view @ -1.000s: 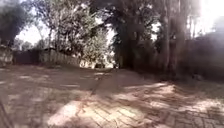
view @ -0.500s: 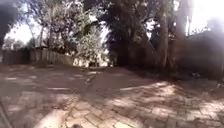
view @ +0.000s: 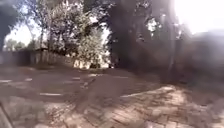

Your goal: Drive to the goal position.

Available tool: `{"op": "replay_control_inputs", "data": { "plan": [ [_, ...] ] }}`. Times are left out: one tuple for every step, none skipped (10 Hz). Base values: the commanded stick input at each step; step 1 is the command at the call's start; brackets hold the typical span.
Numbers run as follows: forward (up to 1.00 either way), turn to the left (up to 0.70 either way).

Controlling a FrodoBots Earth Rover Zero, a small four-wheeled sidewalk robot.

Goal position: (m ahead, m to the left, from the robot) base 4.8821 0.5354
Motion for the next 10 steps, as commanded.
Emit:
{"op": "replay_control_inputs", "data": {
  "plan": [
    [0.68,0.00],
    [0.68,0.00],
    [0.68,0.00],
    [0.68,0.00],
    [0.68,0.00],
    [0.68,0.00],
    [0.68,0.00],
    [0.68,0.00],
    [0.68,-0.15],
    [0.68,-0.32]
  ]
}}
